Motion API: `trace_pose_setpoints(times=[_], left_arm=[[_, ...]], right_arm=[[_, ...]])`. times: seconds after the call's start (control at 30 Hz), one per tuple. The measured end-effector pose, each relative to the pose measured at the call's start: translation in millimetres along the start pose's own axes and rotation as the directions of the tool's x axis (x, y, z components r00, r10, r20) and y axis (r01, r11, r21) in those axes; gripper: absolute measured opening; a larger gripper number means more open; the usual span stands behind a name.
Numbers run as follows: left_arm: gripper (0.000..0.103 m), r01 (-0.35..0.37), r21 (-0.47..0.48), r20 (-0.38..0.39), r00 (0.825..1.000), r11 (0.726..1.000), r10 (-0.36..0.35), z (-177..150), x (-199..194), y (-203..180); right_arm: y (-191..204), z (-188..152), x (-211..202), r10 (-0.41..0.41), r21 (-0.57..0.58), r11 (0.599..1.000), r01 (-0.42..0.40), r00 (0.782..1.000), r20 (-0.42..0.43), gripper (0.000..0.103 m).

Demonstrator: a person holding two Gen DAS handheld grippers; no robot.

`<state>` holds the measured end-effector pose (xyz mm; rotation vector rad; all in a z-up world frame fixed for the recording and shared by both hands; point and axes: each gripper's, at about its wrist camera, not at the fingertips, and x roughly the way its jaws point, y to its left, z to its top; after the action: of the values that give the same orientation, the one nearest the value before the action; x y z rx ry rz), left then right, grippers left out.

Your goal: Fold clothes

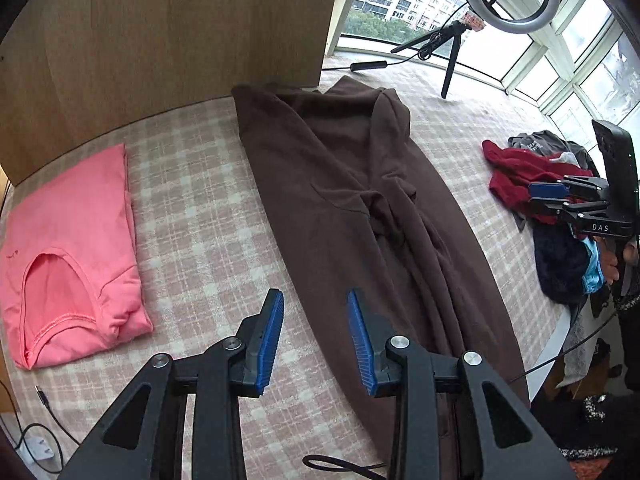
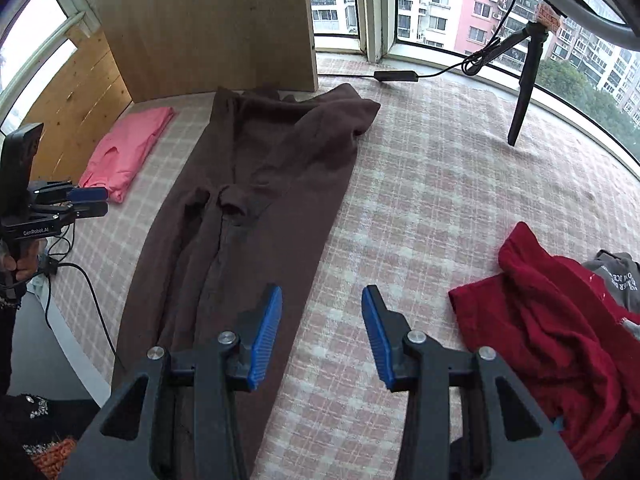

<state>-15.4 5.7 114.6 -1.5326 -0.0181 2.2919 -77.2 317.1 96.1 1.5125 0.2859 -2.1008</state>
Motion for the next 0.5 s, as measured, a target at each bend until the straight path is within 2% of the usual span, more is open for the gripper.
trace_pose_setpoints(times=[0.13,0.27,0.33,0.4,0.5], left_arm=[[0.032,0.015,-0.012,-0.055,0.998,1.0,-0.016,-27.3,7.4,-4.2],[0.033,0.018,-0.016,-0.021,1.0,1.0,-0.019,-55.8,-51.9,-4.3],[0.041,0.003,0.002,-0.022,1.0,1.0,-0.003,-72.5,-72.6,-10.1],[0.044,0.011,0.023,-0.05,0.999,1.0,-0.01,-92.1,-78.5,-22.0],[0.044,0.03,0.031,-0.113,0.993,0.999,-0.026,-128.2,-54.9,-48.1]], right_arm=[[-14.5,-50.7,-23.0,0.036,0.087,0.996,-0.037,0.999,0.005,0.041],[-23.5,-89.8,-86.9,0.019,0.149,0.988,-0.029,0.998,0.066,0.041],[-16.4,-109.1,-110.3,0.008,0.147,0.989,-0.019,0.997,0.079,0.043],[-2.1,-131.2,-116.3,-0.009,0.139,0.99,-0.001,0.997,0.072,0.048],[27.3,-166.4,-87.1,-0.061,0.119,0.991,0.056,0.997,0.038,0.048]])
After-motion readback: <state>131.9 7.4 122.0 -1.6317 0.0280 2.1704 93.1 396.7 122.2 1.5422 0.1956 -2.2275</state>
